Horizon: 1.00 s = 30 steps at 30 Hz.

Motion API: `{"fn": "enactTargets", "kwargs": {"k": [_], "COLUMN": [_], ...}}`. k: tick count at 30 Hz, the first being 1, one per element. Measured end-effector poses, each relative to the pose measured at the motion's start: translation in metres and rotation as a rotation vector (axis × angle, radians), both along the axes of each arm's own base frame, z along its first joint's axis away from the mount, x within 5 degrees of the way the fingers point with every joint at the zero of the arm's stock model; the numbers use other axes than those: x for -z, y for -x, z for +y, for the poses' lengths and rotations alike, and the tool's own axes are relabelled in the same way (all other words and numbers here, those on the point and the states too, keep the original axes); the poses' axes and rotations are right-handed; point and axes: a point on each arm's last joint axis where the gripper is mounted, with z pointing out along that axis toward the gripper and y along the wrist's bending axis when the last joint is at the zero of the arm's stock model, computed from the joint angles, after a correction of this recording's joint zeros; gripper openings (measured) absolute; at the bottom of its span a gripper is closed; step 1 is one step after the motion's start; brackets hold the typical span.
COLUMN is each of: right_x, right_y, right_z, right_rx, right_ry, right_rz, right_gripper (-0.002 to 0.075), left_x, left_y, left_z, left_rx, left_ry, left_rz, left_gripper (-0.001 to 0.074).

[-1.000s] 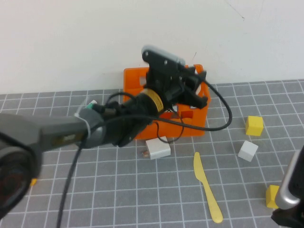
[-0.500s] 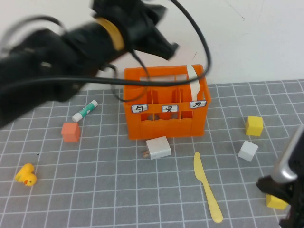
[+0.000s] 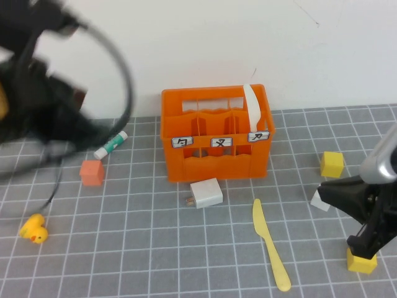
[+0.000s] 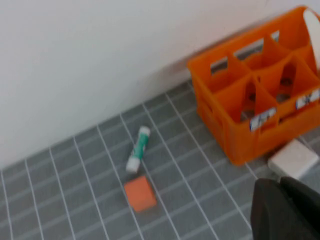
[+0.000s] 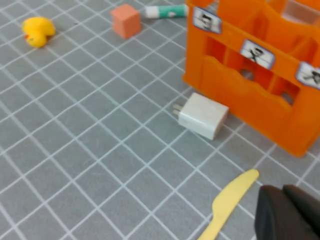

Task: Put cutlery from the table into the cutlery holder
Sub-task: Pick up the knife

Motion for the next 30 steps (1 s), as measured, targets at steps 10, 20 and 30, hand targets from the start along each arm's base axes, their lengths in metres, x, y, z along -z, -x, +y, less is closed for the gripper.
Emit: {"fn": "enactTargets", "kwargs": {"k": [10,20,30], "right_x": [0.005,0.074,0.106], "right_y": [-0.03,-0.054,-0.047], "right_z": [0.011,0.04,0.069], "right_rx": [-0.124,-0.117,0.038], "right_ry": [0.238,0.46,0.58], "right_rz": [0.268,0.538,0.565], "right_gripper": [-0.0003,-0.0003,0.0202], "left_x": [0.054,0.133,0.134], "left_y": [0.096,0.145,0.156], "left_z": [0.054,0.08,0.085], "left_rx": [-0.057,-0.057,-0.029], "left_ry": [0.157,0.252,0.329], "left_rz": [0.005,-0.041,-0.157], "left_gripper": [0.0001,0.0001,0.0001]}}
